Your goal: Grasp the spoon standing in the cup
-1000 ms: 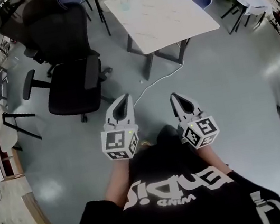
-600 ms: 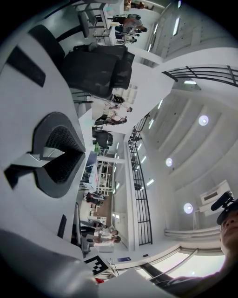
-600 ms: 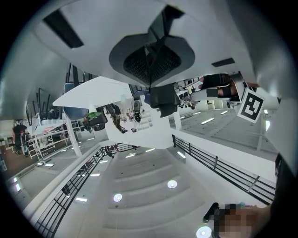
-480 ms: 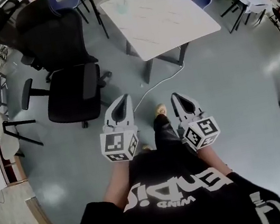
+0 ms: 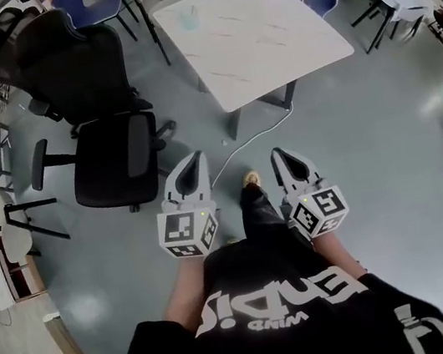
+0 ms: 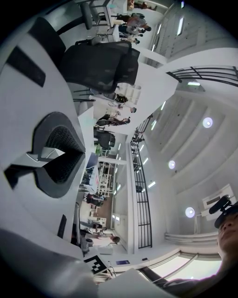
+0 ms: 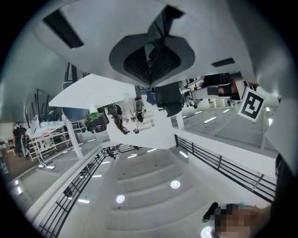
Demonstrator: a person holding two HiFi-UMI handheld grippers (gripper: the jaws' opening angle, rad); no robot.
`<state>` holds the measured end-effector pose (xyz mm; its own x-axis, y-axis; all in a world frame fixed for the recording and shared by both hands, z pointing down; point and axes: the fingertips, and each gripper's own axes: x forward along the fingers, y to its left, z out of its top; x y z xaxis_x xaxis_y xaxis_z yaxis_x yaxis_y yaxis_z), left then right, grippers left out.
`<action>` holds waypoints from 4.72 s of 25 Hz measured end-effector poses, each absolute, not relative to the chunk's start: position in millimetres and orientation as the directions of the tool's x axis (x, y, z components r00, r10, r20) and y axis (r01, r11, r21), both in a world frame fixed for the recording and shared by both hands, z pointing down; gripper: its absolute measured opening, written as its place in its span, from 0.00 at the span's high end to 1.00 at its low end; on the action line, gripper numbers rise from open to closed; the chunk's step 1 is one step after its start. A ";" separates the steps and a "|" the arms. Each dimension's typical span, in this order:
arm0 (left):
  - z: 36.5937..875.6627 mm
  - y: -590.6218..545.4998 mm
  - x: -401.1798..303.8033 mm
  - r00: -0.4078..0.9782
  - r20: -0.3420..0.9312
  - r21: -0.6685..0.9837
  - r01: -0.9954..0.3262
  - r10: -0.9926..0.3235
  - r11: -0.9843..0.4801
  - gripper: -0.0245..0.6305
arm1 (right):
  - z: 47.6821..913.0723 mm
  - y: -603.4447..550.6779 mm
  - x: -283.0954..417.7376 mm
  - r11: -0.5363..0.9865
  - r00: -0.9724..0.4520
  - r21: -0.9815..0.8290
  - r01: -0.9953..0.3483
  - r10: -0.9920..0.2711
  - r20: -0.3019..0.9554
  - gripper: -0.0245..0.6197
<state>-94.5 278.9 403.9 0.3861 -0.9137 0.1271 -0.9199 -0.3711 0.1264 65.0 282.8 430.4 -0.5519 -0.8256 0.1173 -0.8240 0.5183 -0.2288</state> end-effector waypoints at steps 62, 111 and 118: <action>385.1 -65.5 -68.8 0.290 0.109 0.070 -0.956 -0.951 -0.284 0.94 | 417.0 -77.1 96.7 0.610 -0.646 -0.242 -0.755 -0.754 0.115 0.94; 420.5 -200.8 -108.4 0.325 0.203 0.035 -0.945 -0.924 -0.325 0.70 | 436.6 -182.8 37.8 0.594 -0.656 -0.295 -0.748 -0.730 0.192 0.94; 436.3 -228.1 -111.4 0.330 0.223 0.039 -0.943 -0.917 -0.330 0.71 | 447.9 -201.1 32.3 0.588 -0.655 -0.303 -0.750 -0.723 0.217 0.94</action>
